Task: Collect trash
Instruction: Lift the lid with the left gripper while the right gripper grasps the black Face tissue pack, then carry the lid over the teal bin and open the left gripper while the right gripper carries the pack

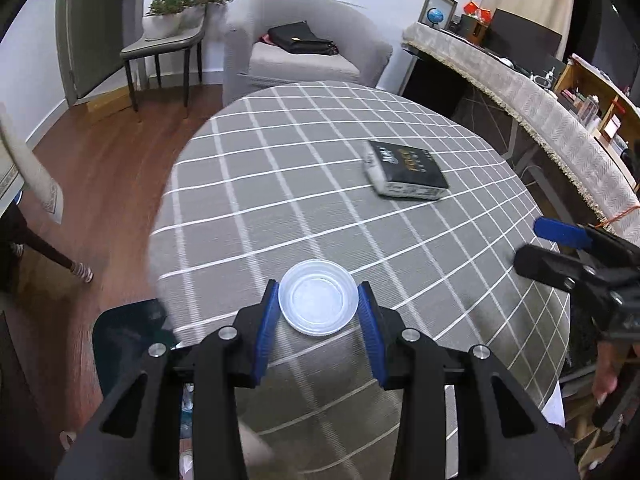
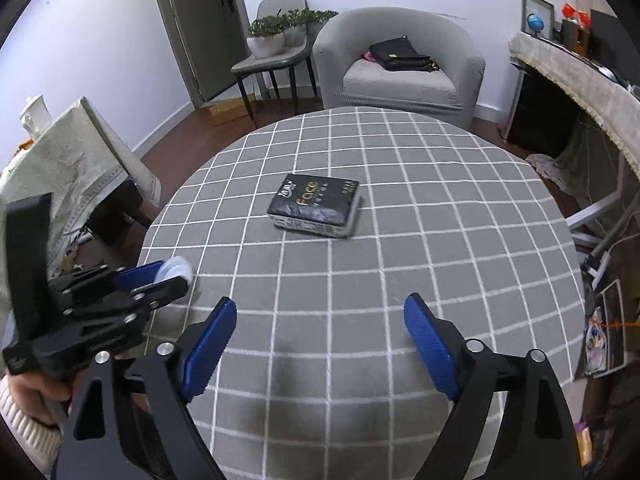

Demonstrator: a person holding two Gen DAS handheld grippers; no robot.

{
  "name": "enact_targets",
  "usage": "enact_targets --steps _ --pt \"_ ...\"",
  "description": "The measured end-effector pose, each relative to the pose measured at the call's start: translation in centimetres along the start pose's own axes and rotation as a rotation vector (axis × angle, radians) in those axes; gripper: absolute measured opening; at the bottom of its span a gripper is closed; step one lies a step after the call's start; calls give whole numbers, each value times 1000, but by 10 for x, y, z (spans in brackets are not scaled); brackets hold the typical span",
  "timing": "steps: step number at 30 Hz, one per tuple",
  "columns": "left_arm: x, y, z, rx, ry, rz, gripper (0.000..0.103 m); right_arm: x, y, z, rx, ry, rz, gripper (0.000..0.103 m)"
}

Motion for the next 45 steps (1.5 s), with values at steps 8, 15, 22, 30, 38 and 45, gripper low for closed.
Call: enact_targets --steps 8,15,22,30,38,45 --pt "-21 5 40 -42 -20 -25 42 35 -21 16 8 2 48 91" --pt "-34 13 65 -71 -22 -25 42 58 -33 16 43 24 61 93" --pt "-45 20 75 -67 -29 -26 42 77 -54 5 114 45 41 93" --pt "-57 22 93 -100 -45 -37 42 95 -64 3 107 85 45 93" --pt "-75 23 111 -124 -63 -55 42 97 -69 4 61 133 28 75" --pt "-93 30 121 -140 -72 -76 42 82 -72 37 47 54 7 74"
Point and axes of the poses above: each gripper's, at about its wrist camera, not at the fingertips, and x roughly the way its jaws point, z to its left, y to its underside, the point moved 10 cm from there along x, roughly the way its jaws point, and after that the axes turned 7 degrees about z, right-handed, at the moved point
